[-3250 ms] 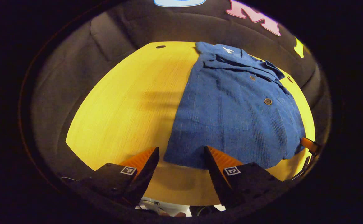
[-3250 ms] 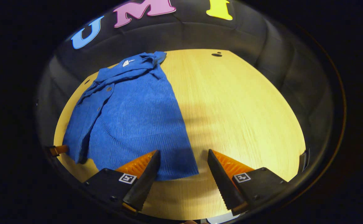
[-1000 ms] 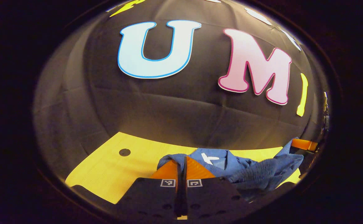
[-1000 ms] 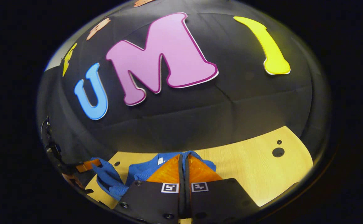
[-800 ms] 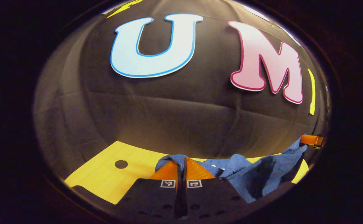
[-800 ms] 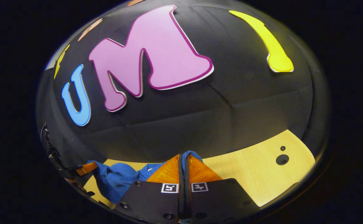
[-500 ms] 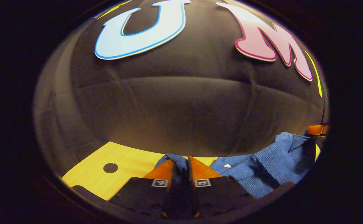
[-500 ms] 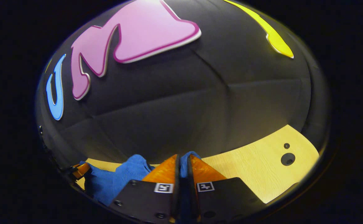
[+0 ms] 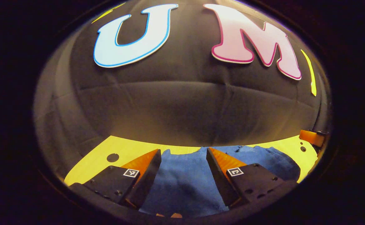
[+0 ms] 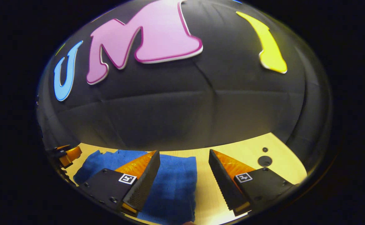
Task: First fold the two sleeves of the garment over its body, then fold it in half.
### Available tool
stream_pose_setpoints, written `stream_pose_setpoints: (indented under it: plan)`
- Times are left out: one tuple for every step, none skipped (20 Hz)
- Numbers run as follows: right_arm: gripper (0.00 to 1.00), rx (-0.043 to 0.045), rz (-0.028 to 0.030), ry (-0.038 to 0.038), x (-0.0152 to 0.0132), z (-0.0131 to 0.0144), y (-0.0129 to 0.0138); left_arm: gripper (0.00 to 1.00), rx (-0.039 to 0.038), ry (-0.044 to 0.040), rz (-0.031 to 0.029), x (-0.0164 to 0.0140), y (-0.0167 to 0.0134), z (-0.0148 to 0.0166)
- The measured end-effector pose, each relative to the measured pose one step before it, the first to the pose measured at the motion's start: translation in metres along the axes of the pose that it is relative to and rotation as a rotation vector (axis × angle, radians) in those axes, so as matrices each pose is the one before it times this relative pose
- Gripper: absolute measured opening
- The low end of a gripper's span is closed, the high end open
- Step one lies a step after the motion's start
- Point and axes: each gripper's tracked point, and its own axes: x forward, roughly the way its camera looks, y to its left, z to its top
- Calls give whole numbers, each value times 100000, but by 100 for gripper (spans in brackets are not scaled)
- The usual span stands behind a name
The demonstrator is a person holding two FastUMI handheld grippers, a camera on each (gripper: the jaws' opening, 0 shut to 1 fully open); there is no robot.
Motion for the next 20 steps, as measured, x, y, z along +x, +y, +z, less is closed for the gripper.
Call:
stream_pose_setpoints:
  plan:
    - [99,686,-267,-4153,-1905,800,150,84,-931,-2783,-1328,-2059,-232,516]
    - [98,1128,645,-4088,-1889,903,438,84,-1660,-2668,-1283,-2181,-314,715]
    - [98,987,418,-3672,-1759,844,94,85,-2022,-2286,-878,-2267,-110,578]
    - [98,392,-2,-3726,-2060,977,80,84,-1702,-1910,-1237,-2287,-57,597]
    - [98,-102,587,-3608,-1958,987,307,84,-1587,-855,-1561,-2595,-80,404]
    - [98,-391,495,-1871,-2278,807,719,84,-968,-352,-1453,-2687,122,495]
    - [97,-393,17,93,-2141,296,335,84,-1391,-478,-224,-2770,357,528]
    - [97,460,28,2126,-2314,-13,420,84,-2407,-665,773,-2950,474,691]
    - [97,783,738,2842,-2241,-208,429,84,-2466,-2660,905,-2797,549,1123]
    - [98,393,-100,2524,-2286,-81,299,84,-1384,-7590,2630,-3131,872,2220]
    - [98,-1292,389,-438,-2915,583,311,82,376,-4358,3704,-2805,1090,1554]
    - [98,-3042,359,-3119,-2436,1007,235,82,4608,-7232,3639,-3875,1595,2265]
    - [98,-3408,1101,-4196,-1977,1302,395,81,5216,-5047,1402,-2196,705,1202]
    - [97,-3950,1523,-4477,-2331,1521,543,80,5916,-4418,252,-2130,406,1117]
    - [97,-1552,1296,0,-1851,437,718,80,4908,-2896,453,-1878,104,730]
    - [96,-42,906,1680,-1732,-41,554,80,2216,-1314,-785,-1900,-276,739]
    - [96,853,772,1946,-1707,187,638,80,813,367,-2891,-1617,-907,230]
    - [96,569,472,1112,-1534,545,571,80,-164,899,-1379,-1581,-762,422]
    - [96,-543,832,-474,-1386,798,678,80,-1742,1104,-885,-1270,-647,285]
    - [96,-2004,657,-2370,-1122,983,502,80,-1379,682,-3121,-1198,-1148,361]
